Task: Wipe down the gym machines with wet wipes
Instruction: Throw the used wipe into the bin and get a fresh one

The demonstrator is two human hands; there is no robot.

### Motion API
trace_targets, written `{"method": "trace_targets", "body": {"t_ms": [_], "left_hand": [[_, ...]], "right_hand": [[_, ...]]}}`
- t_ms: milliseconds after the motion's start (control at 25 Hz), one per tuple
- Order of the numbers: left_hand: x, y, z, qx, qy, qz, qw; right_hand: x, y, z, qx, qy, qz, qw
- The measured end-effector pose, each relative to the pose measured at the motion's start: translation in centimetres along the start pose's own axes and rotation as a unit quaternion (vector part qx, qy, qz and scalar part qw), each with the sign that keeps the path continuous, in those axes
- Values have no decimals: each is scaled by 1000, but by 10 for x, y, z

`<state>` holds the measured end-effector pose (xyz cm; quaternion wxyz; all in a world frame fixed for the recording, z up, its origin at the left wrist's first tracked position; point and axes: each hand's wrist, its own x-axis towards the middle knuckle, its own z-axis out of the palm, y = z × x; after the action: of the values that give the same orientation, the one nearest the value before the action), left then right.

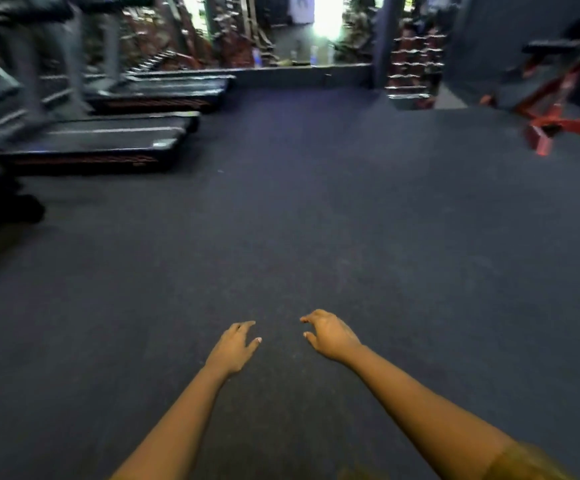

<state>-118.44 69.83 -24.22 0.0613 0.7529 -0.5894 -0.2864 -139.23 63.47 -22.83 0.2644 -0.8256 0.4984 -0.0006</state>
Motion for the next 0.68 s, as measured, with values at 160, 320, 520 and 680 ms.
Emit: {"method": "trace_targets", "body": {"t_ms": [160, 320, 520, 680], "left_hand": [[52, -83, -71, -31, 59, -106, 992], [110, -174, -162, -67, 118, -206, 969], [166, -269, -288, -83, 175, -288, 938], [201, -351, -375, -80, 210, -356, 907]], "right_hand": [[143, -84, -18, -64, -66, -118, 989], [290, -192, -35, -115, -104, -239, 959], [453, -333, -59, -154, -133, -344, 917], [553, -459, -65, -196, -161, -404, 879]]}}
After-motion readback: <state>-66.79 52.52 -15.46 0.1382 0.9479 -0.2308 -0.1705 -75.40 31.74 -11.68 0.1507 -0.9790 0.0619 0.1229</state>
